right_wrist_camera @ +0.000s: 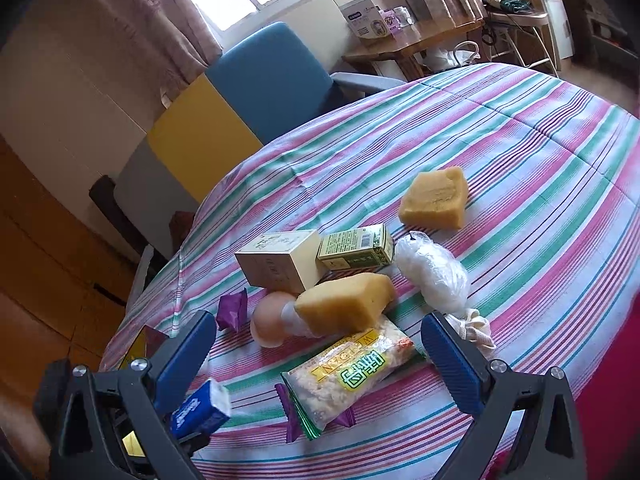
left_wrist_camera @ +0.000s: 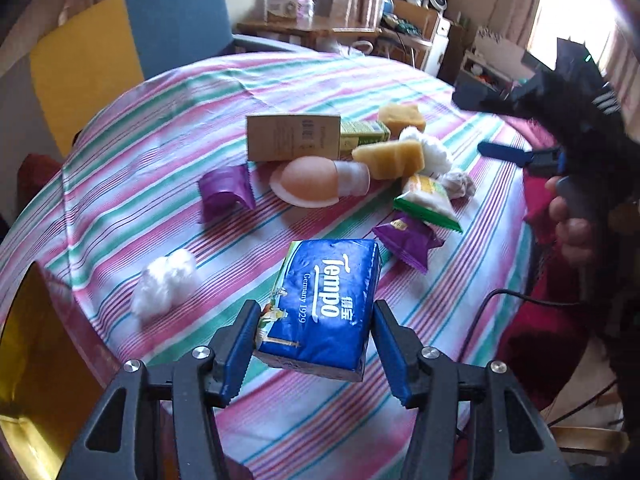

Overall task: Organize objects
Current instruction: 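Grasp the blue Tempo tissue pack with the left tool and lift it, then release the tissue pack into the tray with left tool while right tool grasps rope bundle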

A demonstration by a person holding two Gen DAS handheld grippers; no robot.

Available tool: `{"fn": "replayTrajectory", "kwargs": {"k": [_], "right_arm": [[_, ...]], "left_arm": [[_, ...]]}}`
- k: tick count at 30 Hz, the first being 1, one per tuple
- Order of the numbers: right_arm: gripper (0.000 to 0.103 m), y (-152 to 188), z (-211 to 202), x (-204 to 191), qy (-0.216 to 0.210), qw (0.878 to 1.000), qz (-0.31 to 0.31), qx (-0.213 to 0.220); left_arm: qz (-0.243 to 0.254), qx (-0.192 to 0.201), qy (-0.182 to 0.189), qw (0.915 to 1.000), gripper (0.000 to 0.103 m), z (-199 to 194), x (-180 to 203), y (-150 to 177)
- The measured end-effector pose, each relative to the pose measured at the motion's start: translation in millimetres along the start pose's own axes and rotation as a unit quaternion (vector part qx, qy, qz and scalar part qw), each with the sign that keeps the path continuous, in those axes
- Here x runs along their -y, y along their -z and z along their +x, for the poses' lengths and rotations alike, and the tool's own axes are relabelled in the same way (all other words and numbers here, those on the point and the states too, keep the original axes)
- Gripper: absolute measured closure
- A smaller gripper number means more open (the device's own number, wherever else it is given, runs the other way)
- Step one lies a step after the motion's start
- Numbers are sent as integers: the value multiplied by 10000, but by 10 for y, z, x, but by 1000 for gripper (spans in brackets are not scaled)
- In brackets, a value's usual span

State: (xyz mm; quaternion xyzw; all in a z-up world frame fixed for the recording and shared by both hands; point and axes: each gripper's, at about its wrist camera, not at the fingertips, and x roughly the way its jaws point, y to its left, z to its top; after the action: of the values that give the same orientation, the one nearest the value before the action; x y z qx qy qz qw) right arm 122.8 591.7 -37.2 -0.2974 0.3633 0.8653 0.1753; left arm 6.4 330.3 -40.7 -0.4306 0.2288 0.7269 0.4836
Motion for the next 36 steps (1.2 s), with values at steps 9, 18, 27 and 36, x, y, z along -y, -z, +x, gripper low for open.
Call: {"fn": "replayTrajectory", "kwargs": {"k": [9, 18, 27, 36], "right_arm": [[0, 29, 152, 21, 6, 9988, 114, -478], [0, -7, 60, 169, 339, 9950, 560, -750], [34, -260, 174, 419, 1815, 9711, 270, -1523], [46, -265, 715, 480, 2374, 9451, -254, -2231]], "left_arm": [[-709, 765, 57, 9945, 46, -630, -199, 293], [-1268, 1160, -153, 9850, 46, -1090, -553, 727], [-1924, 1275, -387, 9722, 46, -1263, -936, 1100], [-2338, 1349, -596, 9610, 46, -1381, -1129, 1352]]}}
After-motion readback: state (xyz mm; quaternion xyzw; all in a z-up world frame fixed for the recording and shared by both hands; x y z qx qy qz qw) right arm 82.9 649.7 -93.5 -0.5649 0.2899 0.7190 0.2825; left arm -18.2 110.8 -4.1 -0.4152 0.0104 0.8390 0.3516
